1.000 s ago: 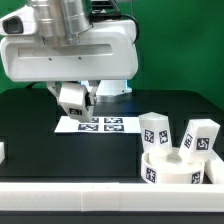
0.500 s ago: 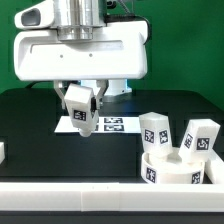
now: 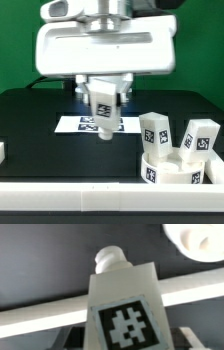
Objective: Assemble stool
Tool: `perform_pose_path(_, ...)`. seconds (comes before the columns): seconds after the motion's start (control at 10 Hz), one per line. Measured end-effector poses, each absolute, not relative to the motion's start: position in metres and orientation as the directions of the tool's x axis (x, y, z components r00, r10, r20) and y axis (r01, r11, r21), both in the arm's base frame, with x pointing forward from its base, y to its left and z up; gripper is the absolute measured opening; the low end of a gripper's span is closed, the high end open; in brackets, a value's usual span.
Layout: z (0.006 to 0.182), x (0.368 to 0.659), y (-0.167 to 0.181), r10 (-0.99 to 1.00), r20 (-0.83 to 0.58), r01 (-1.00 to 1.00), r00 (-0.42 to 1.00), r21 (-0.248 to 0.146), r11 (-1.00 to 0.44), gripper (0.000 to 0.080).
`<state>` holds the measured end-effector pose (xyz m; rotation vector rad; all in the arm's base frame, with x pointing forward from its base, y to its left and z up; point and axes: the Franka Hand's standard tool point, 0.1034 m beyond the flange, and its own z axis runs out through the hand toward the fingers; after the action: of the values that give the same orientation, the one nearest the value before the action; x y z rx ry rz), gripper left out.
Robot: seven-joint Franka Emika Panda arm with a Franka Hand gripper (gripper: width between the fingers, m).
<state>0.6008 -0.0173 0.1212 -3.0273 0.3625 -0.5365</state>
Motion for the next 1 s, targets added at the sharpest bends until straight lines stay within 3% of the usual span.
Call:
perform_pose_path(0.5, 0.119, 0.601, -0.029, -0.180, 0.337, -0.165, 0.924, -0.071, -0.984, 0.0320)
perform_pose_path(1.0, 0.122, 0.627, 0.009, -0.184, 0.385, -0.135, 0.904, -0.153, -0.979, 0.0320)
